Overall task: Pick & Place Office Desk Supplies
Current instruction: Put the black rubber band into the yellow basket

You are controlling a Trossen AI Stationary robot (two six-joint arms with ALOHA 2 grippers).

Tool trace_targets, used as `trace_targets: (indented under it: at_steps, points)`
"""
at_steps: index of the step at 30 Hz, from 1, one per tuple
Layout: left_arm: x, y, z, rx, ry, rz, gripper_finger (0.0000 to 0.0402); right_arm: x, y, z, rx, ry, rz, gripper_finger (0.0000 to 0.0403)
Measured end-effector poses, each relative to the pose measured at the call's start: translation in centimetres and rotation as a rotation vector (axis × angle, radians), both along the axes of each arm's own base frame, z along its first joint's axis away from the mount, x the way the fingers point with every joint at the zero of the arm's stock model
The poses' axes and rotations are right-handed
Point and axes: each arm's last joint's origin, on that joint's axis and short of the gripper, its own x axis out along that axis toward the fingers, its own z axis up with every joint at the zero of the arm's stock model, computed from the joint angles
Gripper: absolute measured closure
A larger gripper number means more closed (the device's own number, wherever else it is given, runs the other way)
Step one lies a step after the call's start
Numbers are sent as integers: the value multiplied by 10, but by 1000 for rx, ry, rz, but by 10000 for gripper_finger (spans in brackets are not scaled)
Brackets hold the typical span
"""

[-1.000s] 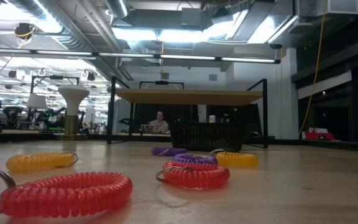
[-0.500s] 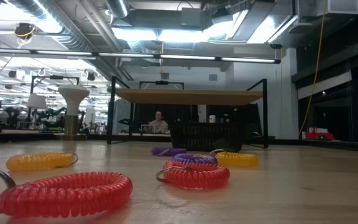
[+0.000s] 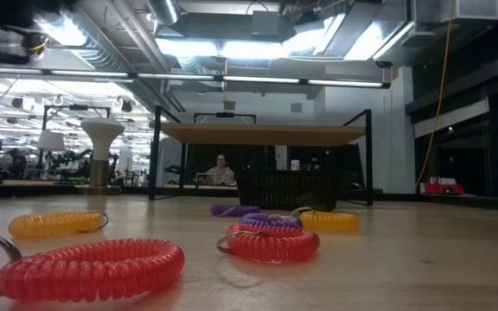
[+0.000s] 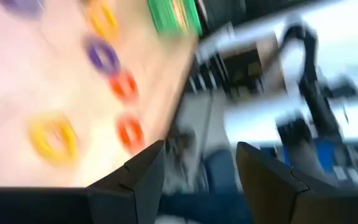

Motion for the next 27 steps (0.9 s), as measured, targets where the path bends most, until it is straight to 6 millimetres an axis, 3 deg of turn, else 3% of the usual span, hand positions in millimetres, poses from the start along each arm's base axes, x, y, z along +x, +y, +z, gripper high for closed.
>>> trace_targets:
  at_steps: [4, 7, 17, 27]
  points:
    - [21, 33, 2, 46, -48, 183, 208, 0, 0, 0, -1, 1, 4, 189]
    - [38, 46, 2, 105, -68, 227, 208, 0, 0, -1, -4, 11, 5, 189]
    - [128, 63, 0, 266, 102, 214, 212, 1, 0, -2, -10, 21, 4, 188]
    - [204, 77, -46, 94, 293, 182, 208, 0, 1, -2, 6, 36, 27, 189]
